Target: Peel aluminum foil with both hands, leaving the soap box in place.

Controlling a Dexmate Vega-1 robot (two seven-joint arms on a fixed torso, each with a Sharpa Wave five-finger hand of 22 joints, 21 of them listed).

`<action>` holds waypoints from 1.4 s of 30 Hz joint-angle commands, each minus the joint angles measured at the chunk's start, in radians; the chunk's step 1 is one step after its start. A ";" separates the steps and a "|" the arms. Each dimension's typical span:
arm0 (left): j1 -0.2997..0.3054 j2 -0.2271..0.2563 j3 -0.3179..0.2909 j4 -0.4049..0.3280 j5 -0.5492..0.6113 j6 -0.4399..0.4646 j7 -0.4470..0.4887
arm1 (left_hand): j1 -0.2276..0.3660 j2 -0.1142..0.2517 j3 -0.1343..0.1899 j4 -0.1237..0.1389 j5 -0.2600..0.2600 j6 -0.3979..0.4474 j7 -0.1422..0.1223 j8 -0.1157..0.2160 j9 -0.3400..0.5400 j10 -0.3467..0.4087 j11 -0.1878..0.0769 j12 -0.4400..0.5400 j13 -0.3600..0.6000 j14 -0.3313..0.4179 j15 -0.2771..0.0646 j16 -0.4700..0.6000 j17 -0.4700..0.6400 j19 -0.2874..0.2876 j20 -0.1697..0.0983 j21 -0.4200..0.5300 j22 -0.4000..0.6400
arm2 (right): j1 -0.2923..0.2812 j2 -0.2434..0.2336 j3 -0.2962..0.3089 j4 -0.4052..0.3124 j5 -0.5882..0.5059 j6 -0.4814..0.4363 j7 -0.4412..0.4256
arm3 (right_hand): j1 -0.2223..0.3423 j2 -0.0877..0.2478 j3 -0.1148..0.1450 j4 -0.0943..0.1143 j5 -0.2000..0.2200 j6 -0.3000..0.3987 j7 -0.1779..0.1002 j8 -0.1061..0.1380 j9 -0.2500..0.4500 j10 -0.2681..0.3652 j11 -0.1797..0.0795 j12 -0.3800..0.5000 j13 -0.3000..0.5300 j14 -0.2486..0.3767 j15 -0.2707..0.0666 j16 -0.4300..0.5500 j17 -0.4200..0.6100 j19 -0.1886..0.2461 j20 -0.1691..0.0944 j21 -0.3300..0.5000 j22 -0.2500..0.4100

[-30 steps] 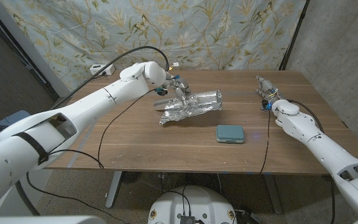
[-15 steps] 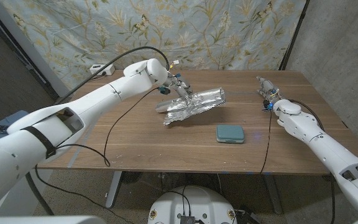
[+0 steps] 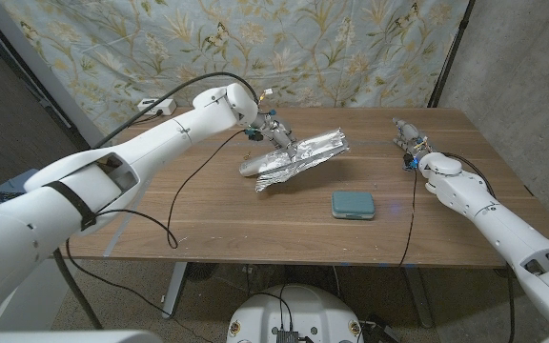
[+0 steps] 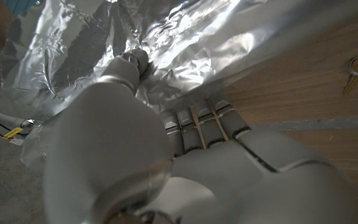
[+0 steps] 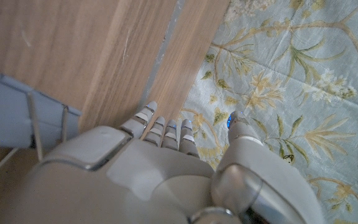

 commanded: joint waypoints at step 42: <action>-0.033 -0.160 -0.115 0.436 -0.407 -0.077 0.062 | 0.052 0.065 -0.003 -0.001 0.039 0.062 -0.016 0.110 0.030 0.079 -0.031 -0.017 0.068 0.111 -0.083 0.019 0.025 0.009 -0.002 0.069 0.003 | 0.077 -0.031 -0.072 0.007 -0.084 -0.050 0.072 | 0.001 0.010 0.000 0.004 0.002 0.014 0.002 0.007 0.002 -0.011 0.006 0.005 0.001 -0.011 -0.001 0.007 0.000 -0.004 -0.048 0.005 0.004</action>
